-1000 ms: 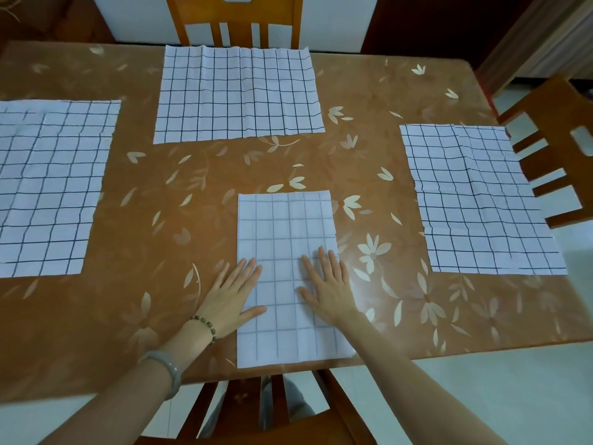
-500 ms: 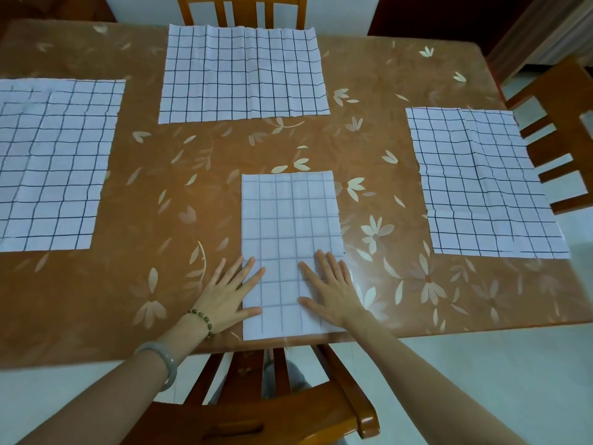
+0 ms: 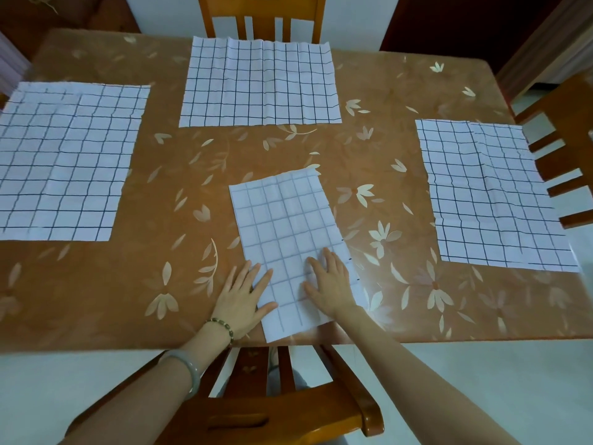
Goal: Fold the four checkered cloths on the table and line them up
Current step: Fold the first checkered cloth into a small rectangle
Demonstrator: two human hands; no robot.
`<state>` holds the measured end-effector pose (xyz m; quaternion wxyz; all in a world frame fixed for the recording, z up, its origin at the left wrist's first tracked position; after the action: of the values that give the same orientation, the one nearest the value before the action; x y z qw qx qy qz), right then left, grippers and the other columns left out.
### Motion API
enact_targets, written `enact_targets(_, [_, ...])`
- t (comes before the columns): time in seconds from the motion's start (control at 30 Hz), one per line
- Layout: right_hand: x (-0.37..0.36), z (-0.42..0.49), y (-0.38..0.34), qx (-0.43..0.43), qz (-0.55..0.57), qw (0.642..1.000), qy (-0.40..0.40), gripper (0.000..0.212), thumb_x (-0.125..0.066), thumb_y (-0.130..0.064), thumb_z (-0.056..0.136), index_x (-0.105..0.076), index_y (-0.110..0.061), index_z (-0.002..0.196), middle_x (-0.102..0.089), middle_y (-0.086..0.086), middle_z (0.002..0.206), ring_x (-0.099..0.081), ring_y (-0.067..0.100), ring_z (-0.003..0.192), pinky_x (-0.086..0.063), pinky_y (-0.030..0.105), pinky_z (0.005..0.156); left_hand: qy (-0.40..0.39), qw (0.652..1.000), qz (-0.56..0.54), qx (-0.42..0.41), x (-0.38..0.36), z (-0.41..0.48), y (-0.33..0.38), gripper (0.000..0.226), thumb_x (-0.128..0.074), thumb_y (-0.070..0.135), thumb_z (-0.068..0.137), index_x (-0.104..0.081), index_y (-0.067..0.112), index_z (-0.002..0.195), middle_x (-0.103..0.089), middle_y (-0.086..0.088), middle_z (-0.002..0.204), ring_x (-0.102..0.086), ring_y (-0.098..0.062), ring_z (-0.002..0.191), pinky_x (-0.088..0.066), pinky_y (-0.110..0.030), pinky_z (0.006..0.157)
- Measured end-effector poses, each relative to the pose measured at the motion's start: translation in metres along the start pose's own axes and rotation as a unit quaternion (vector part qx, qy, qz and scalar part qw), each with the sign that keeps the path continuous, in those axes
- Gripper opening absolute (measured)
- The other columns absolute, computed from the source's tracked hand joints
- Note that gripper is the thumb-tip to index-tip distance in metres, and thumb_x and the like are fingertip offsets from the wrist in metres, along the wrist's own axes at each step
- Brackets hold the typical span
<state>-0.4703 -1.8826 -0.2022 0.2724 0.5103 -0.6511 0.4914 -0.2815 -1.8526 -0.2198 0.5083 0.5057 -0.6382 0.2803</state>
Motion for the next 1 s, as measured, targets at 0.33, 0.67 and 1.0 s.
enact_targets(0.33, [0.013, 0.005, 0.036, -0.157, -0.012, 0.987, 0.043, 0.051, -0.049, -0.025, 0.087, -0.037, -0.007, 0.134, -0.033, 0.02, 0.138, -0.032, 0.038, 0.128, -0.033, 0.047, 0.101, 0.054, 0.97, -0.157, 0.18, 0.027, 0.018, -0.017, 0.071, -0.034, 0.051, 0.096, -0.006, 0.019, 0.153, 0.0, -0.002, 0.161, 0.002, -0.022, 0.148, 0.0, -0.042, 0.118])
enact_targets(0.67, [0.019, -0.022, 0.004, -0.108, -0.098, 0.98, 0.136, 0.03, -0.042, -0.022, 0.072, -0.058, -0.008, 0.051, -0.053, 0.009, 0.065, -0.053, 0.029, 0.059, -0.043, 0.035, 0.054, -0.068, 0.994, 0.08, -0.002, 0.021, 0.043, -0.032, 0.092, 0.004, 0.082, 0.073, 0.01, 0.032, 0.15, 0.013, -0.001, 0.16, 0.014, -0.027, 0.146, 0.028, -0.044, 0.105])
enact_targets(1.0, [0.034, 0.057, -0.019, 0.072, -0.109, 0.991, -0.016, 0.053, -0.05, -0.021, 0.091, -0.038, -0.017, 0.143, -0.02, 0.023, 0.154, -0.019, 0.04, 0.143, -0.021, 0.051, 0.114, -0.147, 0.951, 0.186, -0.2, 0.044, 0.074, -0.028, 0.087, -0.051, 0.013, 0.092, 0.01, 0.041, 0.148, 0.023, -0.002, 0.157, 0.027, -0.027, 0.142, 0.012, -0.047, 0.116])
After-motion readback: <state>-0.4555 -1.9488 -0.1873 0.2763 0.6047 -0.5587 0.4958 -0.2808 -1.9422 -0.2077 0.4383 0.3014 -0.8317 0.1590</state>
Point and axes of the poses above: each hand's wrist, its own z-axis towards the middle knuckle, its own x-axis out of the back of the hand, y = z × x, the point moved 7 cm from there along z, towards the middle knuckle
